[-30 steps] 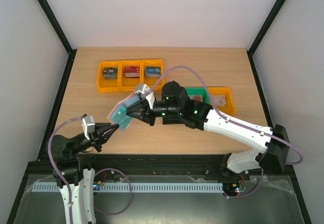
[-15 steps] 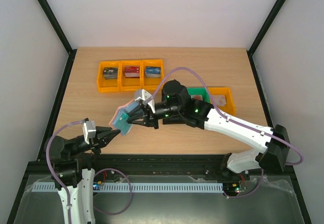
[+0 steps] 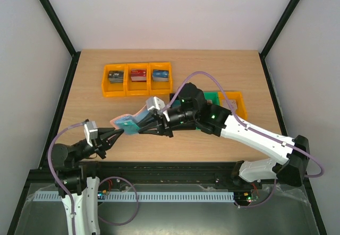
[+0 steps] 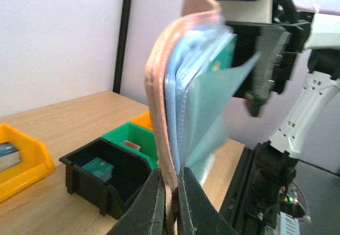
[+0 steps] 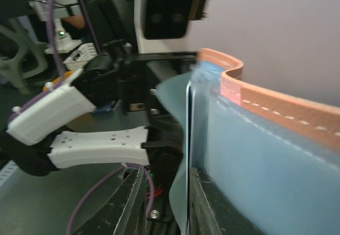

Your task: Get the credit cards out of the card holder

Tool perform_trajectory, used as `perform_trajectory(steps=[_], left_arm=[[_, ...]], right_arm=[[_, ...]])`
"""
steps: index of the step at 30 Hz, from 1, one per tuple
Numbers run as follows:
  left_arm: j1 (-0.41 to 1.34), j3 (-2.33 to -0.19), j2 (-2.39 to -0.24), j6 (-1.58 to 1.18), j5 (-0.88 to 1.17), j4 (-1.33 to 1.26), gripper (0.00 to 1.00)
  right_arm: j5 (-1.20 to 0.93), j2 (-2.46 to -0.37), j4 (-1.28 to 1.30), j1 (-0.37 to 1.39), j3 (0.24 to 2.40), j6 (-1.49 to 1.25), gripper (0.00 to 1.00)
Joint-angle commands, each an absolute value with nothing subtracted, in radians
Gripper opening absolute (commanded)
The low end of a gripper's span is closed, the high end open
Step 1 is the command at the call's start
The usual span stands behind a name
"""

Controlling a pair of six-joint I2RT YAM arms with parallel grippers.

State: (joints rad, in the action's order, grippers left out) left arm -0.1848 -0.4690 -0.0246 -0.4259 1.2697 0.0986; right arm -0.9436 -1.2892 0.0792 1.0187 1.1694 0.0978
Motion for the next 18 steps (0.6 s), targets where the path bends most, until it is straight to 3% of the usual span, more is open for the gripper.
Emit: perform_trajectory(steps=[1,6,12,18], left_arm=[[-0.191,-0.448,-0.021,-0.481,1.161,0.024,0.02],[-0.190,-0.449,-0.014,-0.471,1.164,0.033,0.02],[-0.191,-0.448,-0.007,-0.467,1.182,0.034,0.02],[-0.190,-0.448,-0.004,-0.465,1.176,0.034,0.02]], right_arm=[[-1.065,-1.285,0.052,1.069,1.150,0.081,0.23],[-1.020,-1.294,-0.071,1.074,1.120,-0.016,0.23],[-0.783,-1.287,-0.102,1.075,1.108,-0.062,0.23],[-0.780,-1.230,-0.115,1.075,1.080,-0.047,0.24]])
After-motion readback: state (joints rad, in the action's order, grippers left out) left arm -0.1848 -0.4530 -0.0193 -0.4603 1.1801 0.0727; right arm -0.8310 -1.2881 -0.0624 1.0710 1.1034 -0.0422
